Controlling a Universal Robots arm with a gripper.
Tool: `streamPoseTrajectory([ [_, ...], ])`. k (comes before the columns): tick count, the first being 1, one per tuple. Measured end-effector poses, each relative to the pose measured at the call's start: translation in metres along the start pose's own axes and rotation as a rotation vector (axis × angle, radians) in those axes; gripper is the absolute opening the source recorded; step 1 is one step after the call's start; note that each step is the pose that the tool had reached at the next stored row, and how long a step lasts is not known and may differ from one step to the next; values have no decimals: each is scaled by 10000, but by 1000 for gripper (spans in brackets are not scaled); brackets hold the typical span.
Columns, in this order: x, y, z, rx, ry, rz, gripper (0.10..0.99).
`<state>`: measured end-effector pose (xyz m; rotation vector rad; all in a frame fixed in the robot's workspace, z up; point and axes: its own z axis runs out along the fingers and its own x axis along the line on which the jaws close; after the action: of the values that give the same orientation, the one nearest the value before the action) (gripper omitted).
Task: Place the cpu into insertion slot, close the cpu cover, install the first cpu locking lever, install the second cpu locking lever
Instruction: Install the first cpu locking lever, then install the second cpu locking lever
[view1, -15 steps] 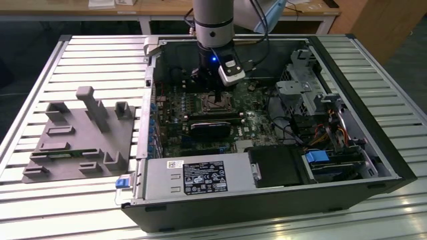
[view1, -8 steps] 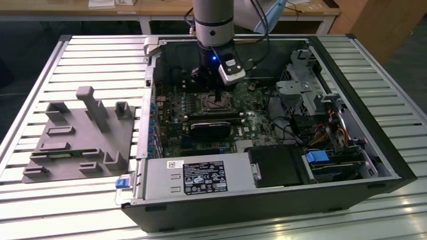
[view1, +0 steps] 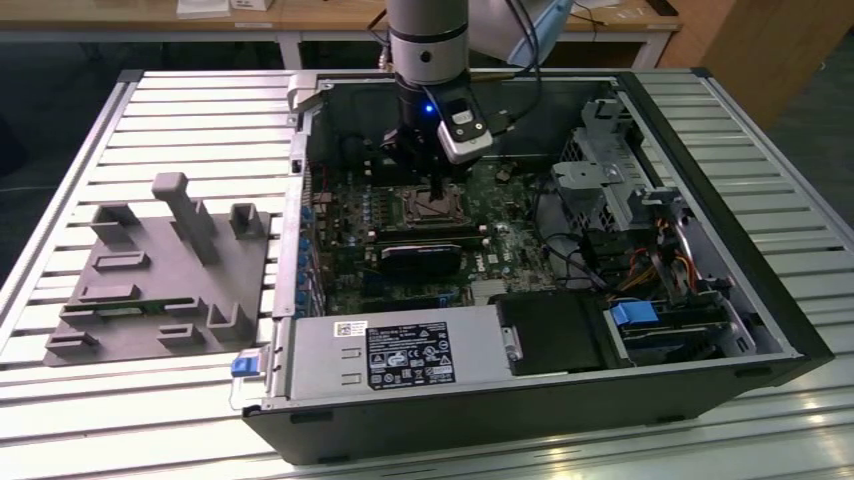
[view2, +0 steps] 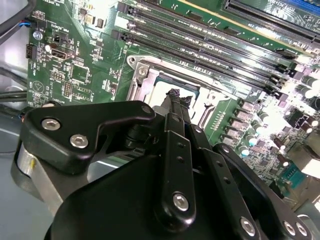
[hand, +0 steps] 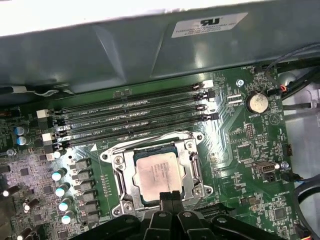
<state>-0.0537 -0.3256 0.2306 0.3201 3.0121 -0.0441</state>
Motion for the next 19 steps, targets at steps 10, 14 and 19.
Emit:
streamPoseTrajectory([
  [10,-1,0,-9,-1,-1,0,102],
  [14,-3,-1,-23,3,2,-1,102],
  [19,-9,-1,-76,-1,0,0,102],
])
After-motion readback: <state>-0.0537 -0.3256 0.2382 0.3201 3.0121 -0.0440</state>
